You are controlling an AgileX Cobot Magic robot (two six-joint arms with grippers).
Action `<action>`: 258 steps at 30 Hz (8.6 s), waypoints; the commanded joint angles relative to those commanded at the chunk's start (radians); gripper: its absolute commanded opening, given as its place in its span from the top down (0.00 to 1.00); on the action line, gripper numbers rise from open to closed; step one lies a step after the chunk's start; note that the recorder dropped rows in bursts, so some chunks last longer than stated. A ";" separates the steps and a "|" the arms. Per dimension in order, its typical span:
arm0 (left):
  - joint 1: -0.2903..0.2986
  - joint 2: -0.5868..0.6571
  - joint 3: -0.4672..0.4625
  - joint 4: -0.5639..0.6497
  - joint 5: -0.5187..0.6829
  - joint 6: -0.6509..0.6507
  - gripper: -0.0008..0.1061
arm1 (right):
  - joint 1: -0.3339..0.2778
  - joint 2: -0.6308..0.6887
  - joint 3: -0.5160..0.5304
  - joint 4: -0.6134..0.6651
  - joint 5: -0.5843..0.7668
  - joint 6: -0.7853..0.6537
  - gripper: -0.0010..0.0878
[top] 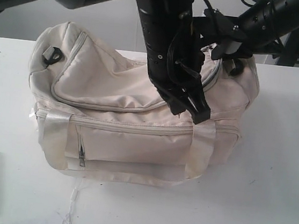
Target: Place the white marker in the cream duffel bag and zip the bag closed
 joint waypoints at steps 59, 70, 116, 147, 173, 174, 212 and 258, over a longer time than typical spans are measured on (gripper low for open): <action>0.006 -0.110 0.045 0.063 0.000 0.095 0.99 | -0.039 -0.279 0.304 0.325 0.252 -1.082 0.46; 0.006 -0.110 0.045 0.087 0.000 0.100 0.99 | -0.027 -0.241 0.325 0.403 0.332 -1.927 0.46; 0.006 -0.110 0.045 0.104 0.000 0.108 0.99 | -0.007 -0.241 0.325 0.221 0.154 -1.849 0.99; 0.054 -0.118 0.085 0.094 0.000 0.112 0.99 | -0.007 -0.241 0.325 0.221 0.140 -1.849 0.99; 0.097 -0.175 0.153 0.089 0.000 0.116 0.99 | -0.007 -0.241 0.325 0.221 0.122 -1.837 0.99; 0.097 -0.175 0.153 0.089 0.000 0.116 0.99 | -0.007 -0.241 0.325 0.221 0.122 -1.834 0.99; 0.137 -0.243 0.235 0.126 0.000 0.119 0.99 | -0.007 -0.241 0.325 0.221 0.116 -1.835 0.99; 0.137 -0.299 0.235 0.126 0.000 0.126 0.99 | 0.064 -0.296 0.347 0.499 0.307 -1.578 0.33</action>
